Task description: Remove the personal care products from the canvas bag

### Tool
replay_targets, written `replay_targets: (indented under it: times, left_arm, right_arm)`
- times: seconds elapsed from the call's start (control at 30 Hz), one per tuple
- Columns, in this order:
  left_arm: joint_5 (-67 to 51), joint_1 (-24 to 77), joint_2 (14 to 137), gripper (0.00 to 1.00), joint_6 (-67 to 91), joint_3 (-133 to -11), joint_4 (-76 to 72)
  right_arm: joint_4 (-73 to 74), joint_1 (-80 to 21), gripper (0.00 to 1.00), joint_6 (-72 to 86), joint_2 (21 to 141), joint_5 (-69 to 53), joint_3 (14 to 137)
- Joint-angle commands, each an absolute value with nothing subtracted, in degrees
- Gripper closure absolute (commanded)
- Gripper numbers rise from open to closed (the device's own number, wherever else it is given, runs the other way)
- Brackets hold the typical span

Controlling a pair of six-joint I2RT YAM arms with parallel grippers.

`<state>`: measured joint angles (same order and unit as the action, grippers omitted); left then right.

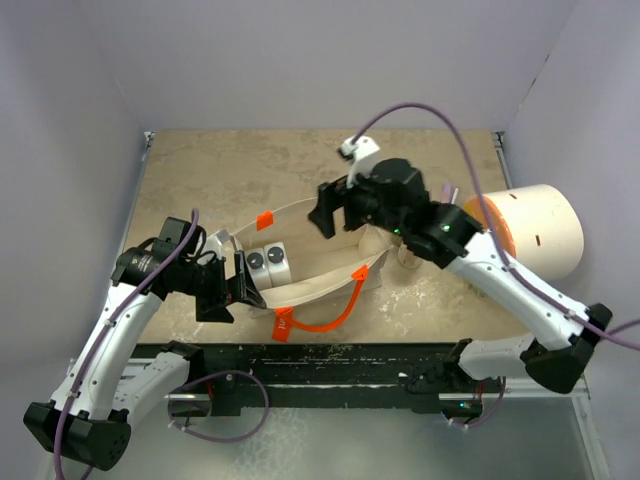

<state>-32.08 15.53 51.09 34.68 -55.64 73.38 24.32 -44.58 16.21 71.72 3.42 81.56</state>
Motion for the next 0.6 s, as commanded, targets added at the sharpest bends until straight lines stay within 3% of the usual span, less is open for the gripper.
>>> replay_targets:
  times: [0.0,0.2,0.4,0.57]
  left_arm:
    - [-30.1,15.7,50.9,0.01,33.0,-56.5,73.0]
    - [-29.8,15.7,50.6,0.01,33.2,-57.1,73.3]
    - [-29.4,15.7,51.4,0.0,32.5,-58.4,73.8]
    - [-29.3,15.7,51.9,0.0,31.7,-58.5,74.2]
  right_arm:
    - [23.8,-52.5,0.11,20.8,77.6,4.1,83.4]
    - [19.9,-59.0,0.11,27.2,84.6,5.5,82.3]
    - [27.6,-59.5,0.12,34.6,93.3,9.2,87.6]
    - [26.7,-59.7,0.19,36.5,95.1,8.9,86.5]
